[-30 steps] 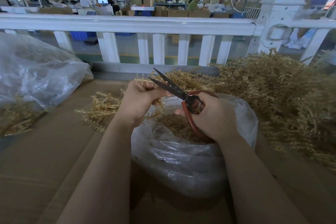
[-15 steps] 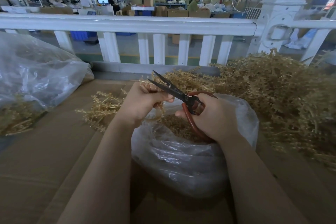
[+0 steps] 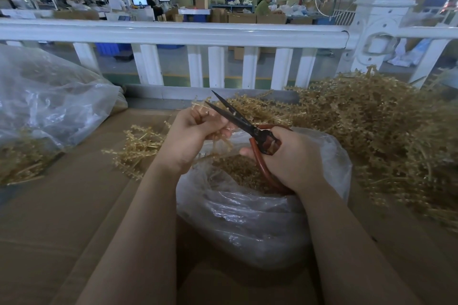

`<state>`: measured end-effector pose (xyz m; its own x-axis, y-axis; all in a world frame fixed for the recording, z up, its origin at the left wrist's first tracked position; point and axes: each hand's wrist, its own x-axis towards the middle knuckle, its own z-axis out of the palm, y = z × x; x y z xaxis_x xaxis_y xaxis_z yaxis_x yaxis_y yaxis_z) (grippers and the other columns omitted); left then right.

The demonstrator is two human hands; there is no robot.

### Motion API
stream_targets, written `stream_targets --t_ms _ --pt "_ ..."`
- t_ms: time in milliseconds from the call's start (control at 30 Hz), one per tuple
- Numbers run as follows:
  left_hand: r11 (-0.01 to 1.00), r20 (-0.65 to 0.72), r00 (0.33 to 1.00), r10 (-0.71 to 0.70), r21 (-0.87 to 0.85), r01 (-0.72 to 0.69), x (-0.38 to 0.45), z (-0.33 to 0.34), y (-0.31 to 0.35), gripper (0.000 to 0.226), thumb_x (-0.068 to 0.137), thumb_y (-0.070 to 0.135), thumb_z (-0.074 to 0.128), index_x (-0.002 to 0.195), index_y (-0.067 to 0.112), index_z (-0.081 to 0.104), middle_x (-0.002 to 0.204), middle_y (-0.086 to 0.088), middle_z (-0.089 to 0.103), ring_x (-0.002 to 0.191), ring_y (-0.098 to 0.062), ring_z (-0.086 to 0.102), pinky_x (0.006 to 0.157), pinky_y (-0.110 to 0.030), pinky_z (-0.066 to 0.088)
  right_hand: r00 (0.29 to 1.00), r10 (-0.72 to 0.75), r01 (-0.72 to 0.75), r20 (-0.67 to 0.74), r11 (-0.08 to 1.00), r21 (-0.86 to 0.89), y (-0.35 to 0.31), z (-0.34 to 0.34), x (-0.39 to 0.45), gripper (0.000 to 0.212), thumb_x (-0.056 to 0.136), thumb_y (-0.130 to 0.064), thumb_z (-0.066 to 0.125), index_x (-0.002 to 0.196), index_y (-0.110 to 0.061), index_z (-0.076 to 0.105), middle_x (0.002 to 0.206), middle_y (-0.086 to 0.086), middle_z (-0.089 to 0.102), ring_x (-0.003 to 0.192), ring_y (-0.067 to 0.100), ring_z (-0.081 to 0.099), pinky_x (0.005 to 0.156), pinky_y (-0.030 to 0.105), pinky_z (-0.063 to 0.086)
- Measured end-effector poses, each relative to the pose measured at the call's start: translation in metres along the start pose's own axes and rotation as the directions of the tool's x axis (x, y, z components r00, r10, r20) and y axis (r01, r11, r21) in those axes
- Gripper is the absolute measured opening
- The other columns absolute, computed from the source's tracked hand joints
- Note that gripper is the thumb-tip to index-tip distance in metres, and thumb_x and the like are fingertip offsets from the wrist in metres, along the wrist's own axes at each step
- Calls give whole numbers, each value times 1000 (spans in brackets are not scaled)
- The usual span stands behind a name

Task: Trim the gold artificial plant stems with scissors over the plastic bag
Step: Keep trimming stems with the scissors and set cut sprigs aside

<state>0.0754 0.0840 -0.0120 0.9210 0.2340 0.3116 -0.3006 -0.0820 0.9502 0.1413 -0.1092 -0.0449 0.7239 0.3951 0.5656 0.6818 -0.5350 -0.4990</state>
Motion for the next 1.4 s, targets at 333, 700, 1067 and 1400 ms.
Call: stream_targets --t_ms 333,700,1067,1400 --pt "998 -4 1000 21 54 -21 0 2 1 16 94 -4 58 87 5 71 74 -4 70 59 -17 59 52 -25 49 1000 11 -10 28 1000 -16 1 0 0 46 67 -88 53 80 -44 55 63 -23 55 64 -8 54 55 10 32" --pt "990 6 1000 2 138 -3 1 1 1 17 92 -4 60 84 6 71 67 0 68 56 -11 53 53 -18 41 1000 -11 12 13 1000 -26 6 4 0 48 66 -90 49 73 -43 52 58 -20 52 59 -6 52 53 11 31" --pt "974 141 990 0 226 -32 -1 6 5 22 91 -8 59 84 9 71 65 3 66 54 0 57 51 -12 42 999 -42 42 22 999 -13 7 4 1 40 68 -88 52 74 -48 49 62 -24 54 65 -8 54 56 12 34" --pt "1000 8 1000 -15 11 15 -1 3 2 12 94 3 58 95 11 67 83 -5 72 76 -22 69 84 -41 54 1000 -7 7 -9 1000 29 5 4 -1 38 66 -88 53 79 -52 52 65 -30 56 71 -12 57 55 7 35"
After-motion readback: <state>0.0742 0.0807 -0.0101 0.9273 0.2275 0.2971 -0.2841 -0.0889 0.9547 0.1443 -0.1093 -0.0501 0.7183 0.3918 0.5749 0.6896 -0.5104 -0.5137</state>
